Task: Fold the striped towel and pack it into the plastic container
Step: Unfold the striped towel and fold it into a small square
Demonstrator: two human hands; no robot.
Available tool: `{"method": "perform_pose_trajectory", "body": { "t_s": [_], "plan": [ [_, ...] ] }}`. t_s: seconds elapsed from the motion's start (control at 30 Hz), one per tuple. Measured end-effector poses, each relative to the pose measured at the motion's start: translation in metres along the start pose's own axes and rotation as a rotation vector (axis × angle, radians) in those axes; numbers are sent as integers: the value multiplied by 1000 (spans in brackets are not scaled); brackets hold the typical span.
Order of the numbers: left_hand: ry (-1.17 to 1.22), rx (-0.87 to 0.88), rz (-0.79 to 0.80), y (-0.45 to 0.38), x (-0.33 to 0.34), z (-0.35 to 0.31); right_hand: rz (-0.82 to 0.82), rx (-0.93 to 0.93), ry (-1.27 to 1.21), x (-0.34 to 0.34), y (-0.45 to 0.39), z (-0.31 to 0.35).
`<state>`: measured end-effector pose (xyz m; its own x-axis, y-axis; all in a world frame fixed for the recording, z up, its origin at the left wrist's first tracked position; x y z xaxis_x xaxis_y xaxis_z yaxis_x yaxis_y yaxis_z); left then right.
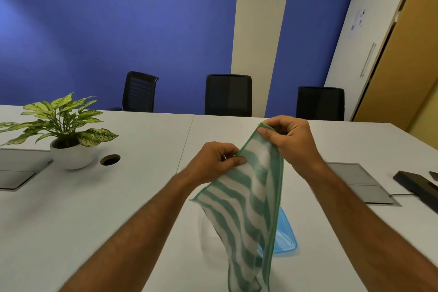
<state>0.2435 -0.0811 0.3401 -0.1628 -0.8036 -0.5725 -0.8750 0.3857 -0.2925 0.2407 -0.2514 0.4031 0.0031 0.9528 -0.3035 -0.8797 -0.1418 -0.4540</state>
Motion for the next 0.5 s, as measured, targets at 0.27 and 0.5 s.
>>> {"method": "perform_pose_trajectory", "body": {
  "t_s": [0.27,0.5],
  "plan": [
    [-165,-96,6,4,-29,34,-171,-43,-76,-56,-17,6],
    [-252,-29,-111,-1,-83,25,-234,-54,-63,-93,-26,3]
  ]
}}
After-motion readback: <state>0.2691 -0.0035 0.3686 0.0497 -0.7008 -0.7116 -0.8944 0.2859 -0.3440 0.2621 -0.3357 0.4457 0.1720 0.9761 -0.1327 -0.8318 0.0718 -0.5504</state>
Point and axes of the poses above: each hand's wrist, its own y-axis away from the middle knuckle, its own x-axis out of the palm, z = x × y, the point moved 9 cm from there along -y, towards the middle knuckle, and after that the axes turned 6 degrees about z, right-handed, at the moved point
